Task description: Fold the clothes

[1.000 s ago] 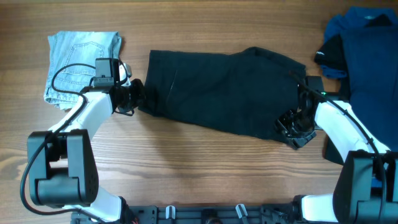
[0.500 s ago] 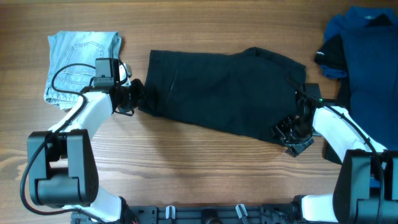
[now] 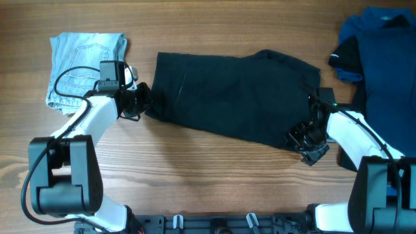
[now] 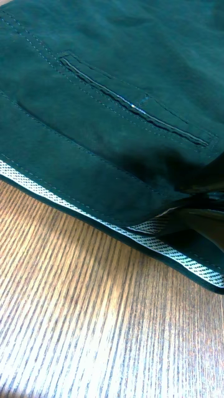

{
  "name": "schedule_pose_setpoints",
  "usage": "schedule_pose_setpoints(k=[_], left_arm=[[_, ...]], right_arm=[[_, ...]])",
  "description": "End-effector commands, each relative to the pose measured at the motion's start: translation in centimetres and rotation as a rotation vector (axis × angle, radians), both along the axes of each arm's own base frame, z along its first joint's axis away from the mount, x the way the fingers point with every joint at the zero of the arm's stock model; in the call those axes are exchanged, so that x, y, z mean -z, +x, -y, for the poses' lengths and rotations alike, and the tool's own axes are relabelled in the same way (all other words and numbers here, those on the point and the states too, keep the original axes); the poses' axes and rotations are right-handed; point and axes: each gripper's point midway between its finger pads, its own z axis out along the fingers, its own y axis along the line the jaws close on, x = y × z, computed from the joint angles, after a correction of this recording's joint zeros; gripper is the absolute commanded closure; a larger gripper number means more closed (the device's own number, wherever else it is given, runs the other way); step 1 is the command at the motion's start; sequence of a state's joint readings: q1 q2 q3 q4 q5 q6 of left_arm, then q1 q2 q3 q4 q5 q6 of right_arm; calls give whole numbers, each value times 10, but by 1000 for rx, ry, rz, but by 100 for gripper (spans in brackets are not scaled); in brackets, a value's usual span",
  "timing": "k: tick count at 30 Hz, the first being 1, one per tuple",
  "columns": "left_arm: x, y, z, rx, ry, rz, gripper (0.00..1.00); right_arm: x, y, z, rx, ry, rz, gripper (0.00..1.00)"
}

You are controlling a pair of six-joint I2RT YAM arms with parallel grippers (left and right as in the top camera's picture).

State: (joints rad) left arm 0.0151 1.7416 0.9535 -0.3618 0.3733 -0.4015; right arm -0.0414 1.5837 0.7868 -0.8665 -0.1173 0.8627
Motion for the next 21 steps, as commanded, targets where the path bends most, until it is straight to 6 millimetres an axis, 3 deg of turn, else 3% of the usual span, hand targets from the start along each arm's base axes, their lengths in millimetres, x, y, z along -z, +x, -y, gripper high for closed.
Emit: schedule_pose_setpoints(k=[1, 4, 8, 10, 13, 17, 19, 21], left_arm=[[-8, 0, 3, 12, -19, 20, 91], [-8, 0, 3, 12, -19, 20, 91], [-8, 0, 3, 12, -19, 20, 91], [-8, 0, 3, 12, -19, 20, 91], [-8, 0, 3, 12, -20, 20, 96], [-9, 0, 5, 17, -29, 20, 95], [-9, 0, 5, 17, -29, 20, 91], [-8, 0, 5, 17, -29, 19, 80]], right_arm=[[5, -4, 6, 4, -35, 3, 30], [14, -9, 5, 11, -33, 9, 41], [15, -6, 6, -13, -35, 24, 84], [15, -7, 6, -31, -34, 21, 96], [13, -6, 7, -68, -34, 23, 96], [-13, 18, 8, -152, -30, 60, 96], [-16, 22, 7, -155, -28, 75, 96], [-16, 23, 7, -155, -28, 76, 96]])
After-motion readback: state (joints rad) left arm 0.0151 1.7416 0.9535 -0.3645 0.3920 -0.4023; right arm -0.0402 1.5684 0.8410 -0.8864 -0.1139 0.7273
